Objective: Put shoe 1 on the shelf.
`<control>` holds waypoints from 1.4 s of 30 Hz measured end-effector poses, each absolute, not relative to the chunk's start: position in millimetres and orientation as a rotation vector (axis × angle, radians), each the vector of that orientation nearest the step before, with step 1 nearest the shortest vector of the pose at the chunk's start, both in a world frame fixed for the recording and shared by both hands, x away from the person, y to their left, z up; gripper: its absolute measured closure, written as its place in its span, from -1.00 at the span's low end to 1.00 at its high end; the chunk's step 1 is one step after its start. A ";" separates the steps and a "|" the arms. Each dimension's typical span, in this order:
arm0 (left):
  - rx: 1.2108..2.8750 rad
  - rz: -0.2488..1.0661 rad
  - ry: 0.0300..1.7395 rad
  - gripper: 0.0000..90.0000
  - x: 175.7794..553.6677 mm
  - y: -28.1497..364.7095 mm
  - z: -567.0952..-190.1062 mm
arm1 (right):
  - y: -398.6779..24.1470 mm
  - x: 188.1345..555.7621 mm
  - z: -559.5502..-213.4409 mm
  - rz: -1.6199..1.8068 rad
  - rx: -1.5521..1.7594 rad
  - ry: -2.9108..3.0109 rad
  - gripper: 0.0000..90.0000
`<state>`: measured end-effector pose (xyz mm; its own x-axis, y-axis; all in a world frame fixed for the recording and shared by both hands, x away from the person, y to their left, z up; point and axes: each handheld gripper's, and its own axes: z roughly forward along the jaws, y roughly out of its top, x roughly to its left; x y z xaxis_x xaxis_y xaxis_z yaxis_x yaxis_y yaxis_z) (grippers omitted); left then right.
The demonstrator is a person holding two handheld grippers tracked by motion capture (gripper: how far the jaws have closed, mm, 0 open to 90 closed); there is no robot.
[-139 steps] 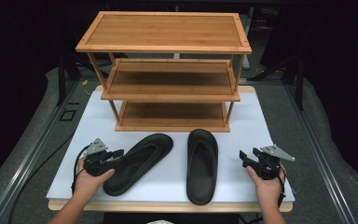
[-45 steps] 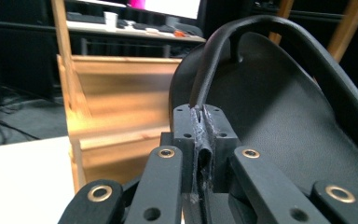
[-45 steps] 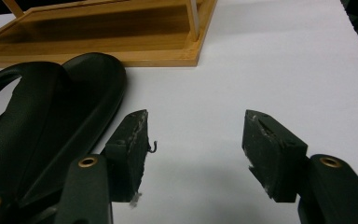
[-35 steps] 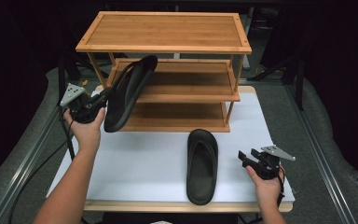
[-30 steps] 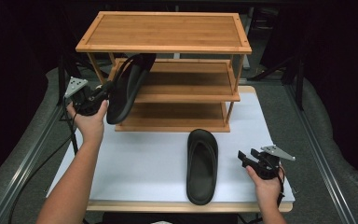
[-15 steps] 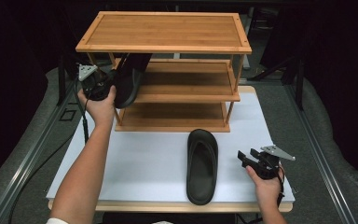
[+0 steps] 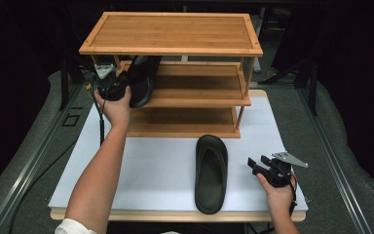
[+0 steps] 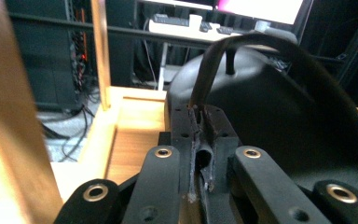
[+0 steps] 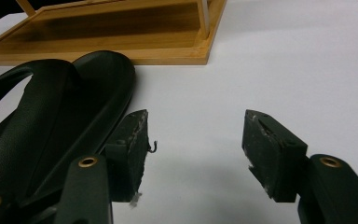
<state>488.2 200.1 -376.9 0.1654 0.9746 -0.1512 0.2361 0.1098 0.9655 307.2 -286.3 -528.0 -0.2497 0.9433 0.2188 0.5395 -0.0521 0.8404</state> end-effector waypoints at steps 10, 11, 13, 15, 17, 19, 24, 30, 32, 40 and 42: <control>1.334 0.798 1.236 0.71 485.2 192.6 -374.1 | -285.4 308.0 -528.4 1.235 1.571 1.801 -0.10; 1.334 0.792 1.232 0.67 483.8 192.6 -373.4 | -285.2 308.0 -528.5 1.233 1.572 1.800 -0.10; 1.335 0.780 1.214 0.60 480.3 193.5 -372.9 | -285.1 308.1 -528.5 1.235 1.569 1.802 -0.10; 1.339 0.760 1.208 0.49 475.8 194.7 -373.3 | -284.5 308.2 -528.6 1.239 1.566 1.796 -0.10; 1.344 0.747 1.200 0.43 470.8 195.7 -374.7 | -284.3 308.1 -528.5 1.240 1.566 1.795 -0.10; 1.366 0.765 1.192 0.42 464.8 195.8 -378.0 | -284.4 308.2 -528.4 1.240 1.563 1.796 -0.10; 1.378 0.779 1.182 0.40 456.3 197.6 -382.0 | -283.9 307.5 -527.3 1.224 1.562 1.810 -0.10; 1.387 0.737 1.159 0.42 453.5 195.9 -382.7 | -283.5 307.8 -527.3 1.216 1.561 1.812 -0.10; 1.390 0.725 1.150 0.42 452.5 193.9 -382.7 | -283.5 307.9 -527.5 1.218 1.562 1.809 -0.10; 1.403 0.677 1.101 0.30 442.8 191.2 -379.8 | -281.6 307.7 -527.2 1.213 1.544 1.809 -0.10; 1.402 0.679 1.082 0.24 436.5 194.8 -377.5 | -279.9 307.3 -526.3 1.212 1.521 1.818 -0.10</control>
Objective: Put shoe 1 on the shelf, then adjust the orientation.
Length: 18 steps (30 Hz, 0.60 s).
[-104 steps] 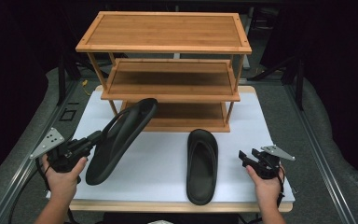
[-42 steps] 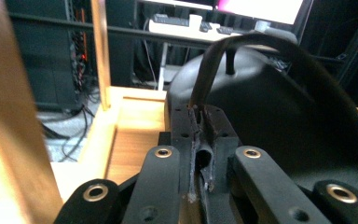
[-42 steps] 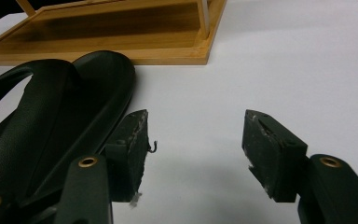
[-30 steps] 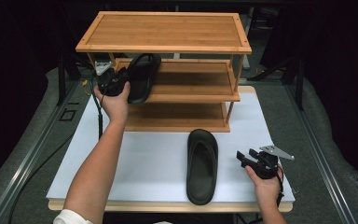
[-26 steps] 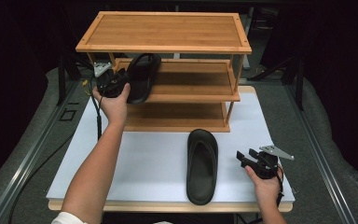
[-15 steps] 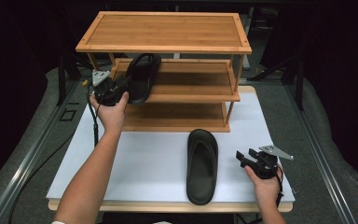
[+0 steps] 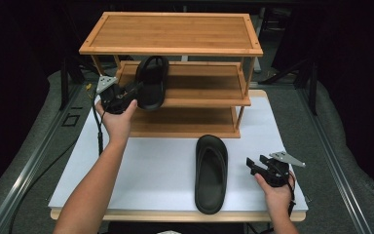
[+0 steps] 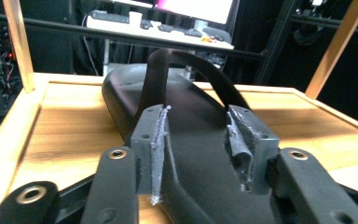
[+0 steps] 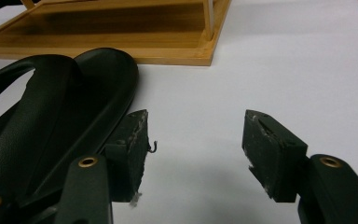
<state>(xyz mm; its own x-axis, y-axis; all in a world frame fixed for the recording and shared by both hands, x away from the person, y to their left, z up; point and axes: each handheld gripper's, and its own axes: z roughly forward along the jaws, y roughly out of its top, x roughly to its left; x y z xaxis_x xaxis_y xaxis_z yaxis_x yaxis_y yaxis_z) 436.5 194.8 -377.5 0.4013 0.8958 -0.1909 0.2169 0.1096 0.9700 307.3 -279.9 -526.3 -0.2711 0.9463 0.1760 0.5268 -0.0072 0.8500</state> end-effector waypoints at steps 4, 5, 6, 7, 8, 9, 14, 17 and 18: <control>1.412 0.681 1.058 0.17 419.8 206.9 -374.5 | -272.5 305.8 -523.6 1.183 1.467 1.834 -0.11; 1.410 0.681 1.057 0.16 414.1 210.7 -375.4 | -270.3 305.5 -523.0 1.182 1.456 1.832 -0.12; 1.409 0.682 1.054 0.14 410.9 213.0 -376.4 | -267.4 304.9 -522.1 1.184 1.445 1.821 -0.12; 1.418 0.678 1.055 0.12 406.5 216.4 -378.0 | -265.6 304.8 -521.4 1.183 1.444 1.816 -0.10; 1.426 0.671 1.057 0.10 402.8 219.5 -380.4 | -263.3 304.9 -520.6 1.188 1.442 1.811 -0.08; 1.445 0.669 1.057 0.07 398.8 222.9 -384.3 | -260.7 304.8 -520.0 1.188 1.442 1.807 -0.09; 1.519 0.681 1.039 -0.01 385.3 232.6 -404.3 | -251.5 305.0 -519.4 1.211 1.431 1.823 -0.11; 1.550 0.714 1.025 -0.03 375.9 237.1 -420.5 | -246.8 304.3 -518.8 1.217 1.417 1.848 -0.17; 1.562 0.715 1.030 -0.03 372.9 238.1 -426.0 | -245.2 304.0 -518.6 1.222 1.404 1.861 -0.19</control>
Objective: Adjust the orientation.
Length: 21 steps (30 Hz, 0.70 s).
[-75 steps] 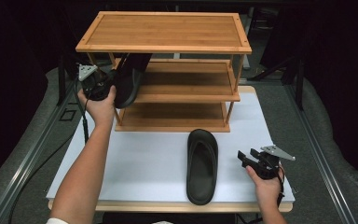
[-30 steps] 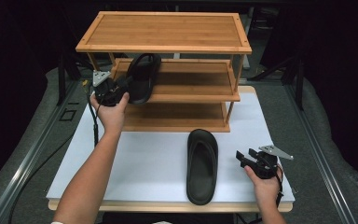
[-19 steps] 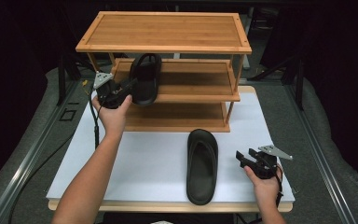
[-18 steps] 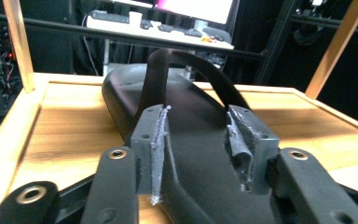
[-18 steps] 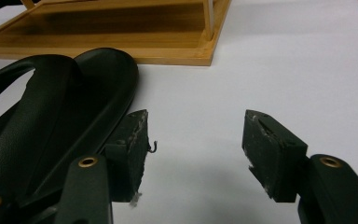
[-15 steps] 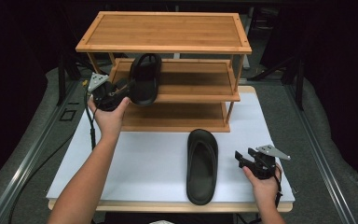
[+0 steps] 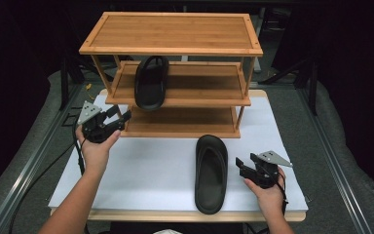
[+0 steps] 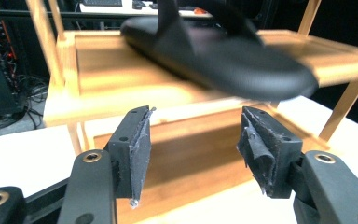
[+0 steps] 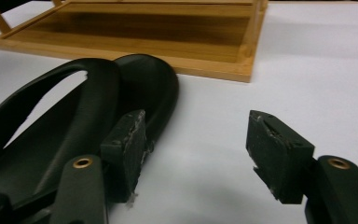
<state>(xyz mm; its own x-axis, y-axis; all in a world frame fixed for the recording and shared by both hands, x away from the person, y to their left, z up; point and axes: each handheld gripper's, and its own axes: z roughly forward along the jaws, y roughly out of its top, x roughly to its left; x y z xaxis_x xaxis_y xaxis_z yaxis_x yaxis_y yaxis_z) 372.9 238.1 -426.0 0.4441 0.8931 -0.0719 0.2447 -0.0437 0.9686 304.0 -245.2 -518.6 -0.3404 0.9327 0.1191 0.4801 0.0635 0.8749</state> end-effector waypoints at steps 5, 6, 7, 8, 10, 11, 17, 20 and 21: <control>1.562 0.631 1.050 -0.03 359.8 241.9 -452.0 | -233.7 297.8 -515.0 1.215 1.350 1.881 -0.18; 1.571 0.621 1.047 -0.05 357.4 241.6 -456.3 | -233.1 297.1 -514.1 1.253 1.328 1.901 -0.16; 1.570 0.618 1.042 -0.06 353.9 241.5 -460.1 | -230.0 295.5 -512.4 1.242 1.329 1.884 -0.11; 1.567 0.617 1.039 -0.09 350.1 241.5 -463.3 | -228.1 294.0 -510.2 1.255 1.320 1.904 -0.09; 1.567 0.610 1.046 -0.13 344.2 242.0 -468.7 | -222.5 291.8 -507.5 1.254 1.302 1.921 -0.06; 1.574 0.612 1.046 -0.15 342.2 242.4 -471.4 | -220.4 290.6 -506.1 1.242 1.300 1.938 -0.06; 1.603 0.624 1.044 -0.21 337.6 243.5 -487.2 | -207.9 284.6 -503.2 1.288 1.296 1.911 -0.09; 1.633 0.630 1.042 -0.21 338.4 244.5 -496.0 | -203.5 280.2 -508.0 1.285 1.276 1.920 -0.08; 1.633 0.626 1.042 -0.21 339.6 244.3 -498.4 | -202.6 278.9 -508.7 1.274 1.265 1.927 -0.09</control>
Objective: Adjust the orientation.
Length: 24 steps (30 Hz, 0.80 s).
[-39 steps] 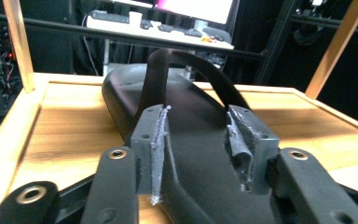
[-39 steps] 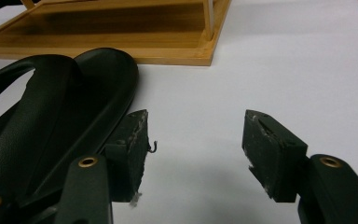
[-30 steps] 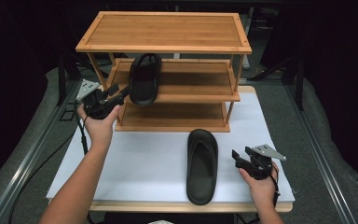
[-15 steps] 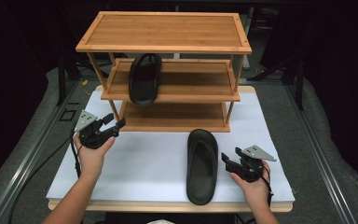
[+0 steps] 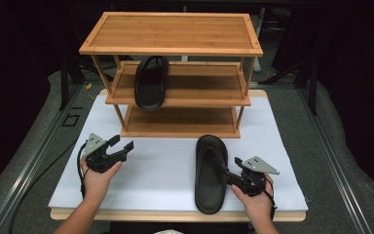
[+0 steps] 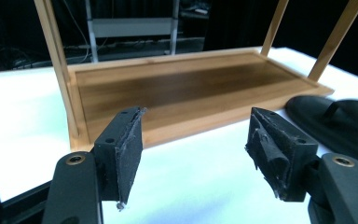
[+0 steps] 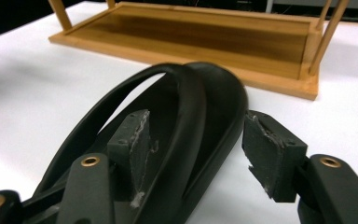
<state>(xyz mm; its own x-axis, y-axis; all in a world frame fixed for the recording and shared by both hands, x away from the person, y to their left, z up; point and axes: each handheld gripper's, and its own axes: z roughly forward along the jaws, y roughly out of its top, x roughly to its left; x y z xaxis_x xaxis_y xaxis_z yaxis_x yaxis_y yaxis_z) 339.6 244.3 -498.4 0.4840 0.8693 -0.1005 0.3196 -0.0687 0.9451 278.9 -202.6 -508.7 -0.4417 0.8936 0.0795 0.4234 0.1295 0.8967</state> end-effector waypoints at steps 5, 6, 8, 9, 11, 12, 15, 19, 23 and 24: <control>1.650 0.598 1.068 -0.21 344.2 242.1 -505.2 | -200.8 277.2 -514.6 1.255 1.269 1.959 -0.10; 1.657 0.604 1.067 -0.21 344.6 241.5 -505.8 | -200.6 277.3 -515.9 1.240 1.268 1.976 -0.10; 1.669 0.605 1.070 -0.21 344.6 240.6 -506.6 | -200.0 278.3 -519.2 1.220 1.270 1.999 -0.06; 1.671 0.604 1.068 -0.21 344.6 240.3 -507.2 | -200.2 278.8 -520.6 1.212 1.277 2.015 -0.03; 1.673 0.603 1.070 -0.21 344.8 240.2 -508.0 | -200.4 280.5 -523.5 1.205 1.285 2.040 0.00; 1.675 0.600 1.073 -0.21 345.1 240.5 -508.3 | -201.5 280.9 -523.7 1.200 1.291 2.049 0.01; 1.667 0.589 1.087 -0.21 346.4 241.9 -510.4 | -205.2 282.7 -522.9 1.215 1.282 2.062 0.05; 1.663 0.586 1.093 -0.21 346.0 243.1 -510.7 | -212.8 285.7 -520.8 1.157 1.289 2.006 0.14; 1.666 0.585 1.092 -0.21 346.1 241.9 -510.9 | -233.2 293.9 -521.3 1.145 1.371 1.957 0.13; 1.666 0.585 1.090 -0.21 346.3 241.6 -511.0 | -235.8 295.3 -522.2 1.155 1.378 1.937 0.13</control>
